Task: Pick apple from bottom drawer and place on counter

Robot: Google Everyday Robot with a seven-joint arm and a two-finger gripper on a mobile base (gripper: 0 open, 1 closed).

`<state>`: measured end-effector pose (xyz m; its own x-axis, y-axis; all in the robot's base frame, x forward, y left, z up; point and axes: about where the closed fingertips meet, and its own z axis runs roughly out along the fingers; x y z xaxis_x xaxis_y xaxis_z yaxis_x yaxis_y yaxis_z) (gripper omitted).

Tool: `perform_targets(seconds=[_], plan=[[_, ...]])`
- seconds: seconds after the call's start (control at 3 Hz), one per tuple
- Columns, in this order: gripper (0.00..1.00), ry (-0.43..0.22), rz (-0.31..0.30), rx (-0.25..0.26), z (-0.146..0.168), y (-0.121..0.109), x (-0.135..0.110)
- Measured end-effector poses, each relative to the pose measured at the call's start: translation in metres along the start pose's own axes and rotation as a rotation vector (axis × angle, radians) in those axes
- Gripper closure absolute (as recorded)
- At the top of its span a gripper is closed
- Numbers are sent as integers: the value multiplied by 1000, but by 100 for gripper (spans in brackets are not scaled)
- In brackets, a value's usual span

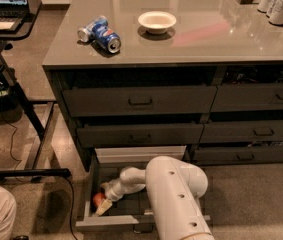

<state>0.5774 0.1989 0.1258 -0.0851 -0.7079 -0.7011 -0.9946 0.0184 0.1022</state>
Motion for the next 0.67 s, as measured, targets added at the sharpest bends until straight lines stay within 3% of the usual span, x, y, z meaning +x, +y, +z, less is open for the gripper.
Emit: perform_targets(seconds=[0.67], plan=[[66, 2, 17, 14, 0, -1, 8]])
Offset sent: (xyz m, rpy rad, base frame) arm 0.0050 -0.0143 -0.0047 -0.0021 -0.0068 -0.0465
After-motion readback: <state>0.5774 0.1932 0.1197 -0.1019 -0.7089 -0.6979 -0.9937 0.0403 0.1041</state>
